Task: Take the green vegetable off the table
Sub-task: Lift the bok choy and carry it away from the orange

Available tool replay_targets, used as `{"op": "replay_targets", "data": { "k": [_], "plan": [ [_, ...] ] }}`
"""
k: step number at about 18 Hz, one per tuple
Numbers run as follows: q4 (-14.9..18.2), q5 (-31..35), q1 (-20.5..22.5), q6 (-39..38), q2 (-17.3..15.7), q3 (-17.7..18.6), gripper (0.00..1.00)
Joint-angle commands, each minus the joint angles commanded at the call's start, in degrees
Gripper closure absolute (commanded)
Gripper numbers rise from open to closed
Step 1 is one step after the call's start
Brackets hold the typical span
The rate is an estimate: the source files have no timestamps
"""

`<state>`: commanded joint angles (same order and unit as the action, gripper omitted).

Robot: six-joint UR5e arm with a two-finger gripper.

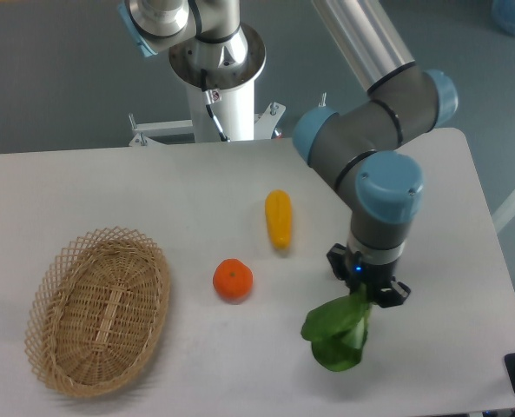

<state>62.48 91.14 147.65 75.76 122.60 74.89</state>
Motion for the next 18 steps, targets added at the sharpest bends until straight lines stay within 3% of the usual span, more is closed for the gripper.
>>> {"op": "replay_targets", "data": {
  "k": [4,6,18],
  "plan": [
    [6.6,0.5,1.5,0.4,3.3,-7.4,0.79],
    [7.2,1.5,1.6,2.1,4.7,-9.9,0.78],
    [7.0,1.3,3.6,6.2,5.4,-10.6,0.8]
  ]
}}
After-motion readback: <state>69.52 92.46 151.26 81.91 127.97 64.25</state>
